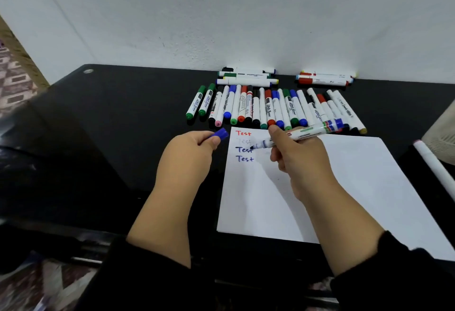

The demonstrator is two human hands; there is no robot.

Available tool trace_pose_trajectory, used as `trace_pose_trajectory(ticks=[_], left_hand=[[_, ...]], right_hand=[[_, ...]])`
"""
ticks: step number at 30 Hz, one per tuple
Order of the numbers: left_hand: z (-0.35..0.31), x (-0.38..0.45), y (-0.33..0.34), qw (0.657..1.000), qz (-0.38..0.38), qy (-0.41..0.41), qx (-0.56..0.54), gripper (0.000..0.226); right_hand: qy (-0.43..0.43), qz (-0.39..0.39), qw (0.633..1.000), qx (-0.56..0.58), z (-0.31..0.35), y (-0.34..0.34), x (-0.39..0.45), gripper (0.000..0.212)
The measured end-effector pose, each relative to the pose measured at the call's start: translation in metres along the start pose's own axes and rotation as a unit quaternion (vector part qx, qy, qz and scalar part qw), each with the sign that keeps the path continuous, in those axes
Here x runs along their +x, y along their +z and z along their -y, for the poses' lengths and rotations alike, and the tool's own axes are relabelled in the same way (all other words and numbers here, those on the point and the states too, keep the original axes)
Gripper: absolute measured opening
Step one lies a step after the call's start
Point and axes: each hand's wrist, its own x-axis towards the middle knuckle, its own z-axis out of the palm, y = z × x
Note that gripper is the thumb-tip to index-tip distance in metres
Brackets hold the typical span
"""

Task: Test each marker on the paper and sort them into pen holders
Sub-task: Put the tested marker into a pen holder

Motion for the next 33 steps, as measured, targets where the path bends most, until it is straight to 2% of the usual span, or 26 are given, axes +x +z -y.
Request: trace_pose_trajectory(ticks=[3, 7, 14, 24, 30, 33], left_hand=[[0.003, 0.004, 0.000, 1.000, 0.014, -0.001, 0.011, 0.029], [0.007, 0.008, -0.002, 0.999, 0.027, -0.004, 0.024, 0.029], [0.011, 0.009, -0.004, 0.999, 0.034, 0.001, 0.039, 0.030], [0.014, 0.012, 0.000, 0.998, 0.033, 0.014, 0.043, 0.029], [0.015, 0.011, 0.002, 0.998, 0.037, 0.012, 0.042, 0.028], [0.015, 0.011, 0.000, 0.999, 0.034, 0.008, 0.039, 0.028]], right_hand=[[-0.028, -0.008, 0.996, -0.080, -0.007, 0.008, -0.002, 0.044], [-0.064, 0.005, 0.992, -0.107, -0.011, 0.012, -0.007, 0.042], [-0.085, 0.011, 0.990, -0.109, -0.014, 0.014, -0.009, 0.035], [-0.129, 0.074, 0.981, -0.124, -0.022, 0.020, -0.012, 0.026], [-0.129, 0.033, 0.983, -0.129, -0.025, 0.017, -0.008, 0.029], [-0.125, 0.046, 0.982, -0.131, -0.025, 0.018, -0.008, 0.027]])
